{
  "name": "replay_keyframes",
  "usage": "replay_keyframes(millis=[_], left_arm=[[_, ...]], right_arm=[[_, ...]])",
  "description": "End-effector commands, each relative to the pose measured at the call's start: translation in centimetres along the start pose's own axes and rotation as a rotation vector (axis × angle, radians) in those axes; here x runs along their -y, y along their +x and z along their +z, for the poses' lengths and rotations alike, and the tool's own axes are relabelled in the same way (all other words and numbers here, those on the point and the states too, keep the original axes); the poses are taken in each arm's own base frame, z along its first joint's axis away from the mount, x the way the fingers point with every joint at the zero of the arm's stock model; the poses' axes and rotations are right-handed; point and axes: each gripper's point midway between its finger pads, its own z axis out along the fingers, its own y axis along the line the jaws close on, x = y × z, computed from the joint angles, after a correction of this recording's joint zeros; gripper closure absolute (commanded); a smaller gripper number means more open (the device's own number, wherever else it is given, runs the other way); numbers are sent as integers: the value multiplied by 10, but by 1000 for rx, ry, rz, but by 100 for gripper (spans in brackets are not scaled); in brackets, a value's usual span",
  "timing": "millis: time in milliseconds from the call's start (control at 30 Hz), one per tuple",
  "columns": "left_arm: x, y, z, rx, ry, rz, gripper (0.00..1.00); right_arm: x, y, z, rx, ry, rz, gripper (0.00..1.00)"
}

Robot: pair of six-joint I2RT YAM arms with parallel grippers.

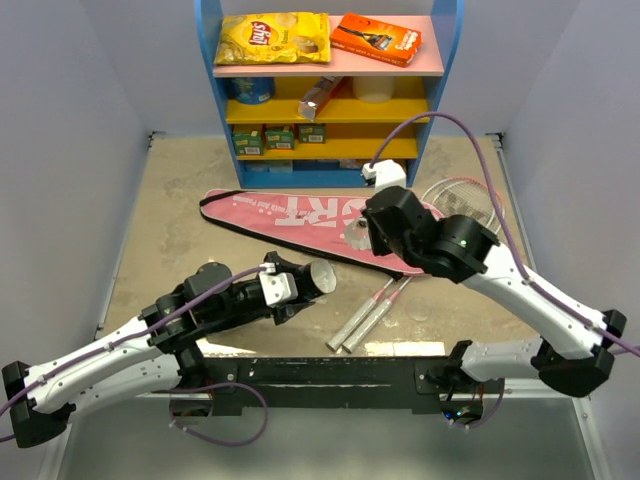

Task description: Pack up the badminton gear

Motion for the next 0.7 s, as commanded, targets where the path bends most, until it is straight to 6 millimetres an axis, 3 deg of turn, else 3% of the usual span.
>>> replay_keyframes(millis=[0,100,300,467,600,667], left_arm=[[-12,-8,0,27,-59,37,100],[-13,-5,-1,21,-68,44,100],[-15,1,-2,1,-81,49,100],[-15,1,-2,-1,-78,48,100],[-12,0,-1,1,-64,45,100],[-12,0,0,-2,-58,44,100]], right_arm=[[-9,-27,-29,110,-148,116,100],[-16,-24,-38,104,-226,100,100],[-39,-29,-75,122,-454,95,100],[-41,-23,-103,117,-553,82,100],[-40,-13,-111,100,-592,47,100],[-50,-10,-121,90,-668,39,100]])
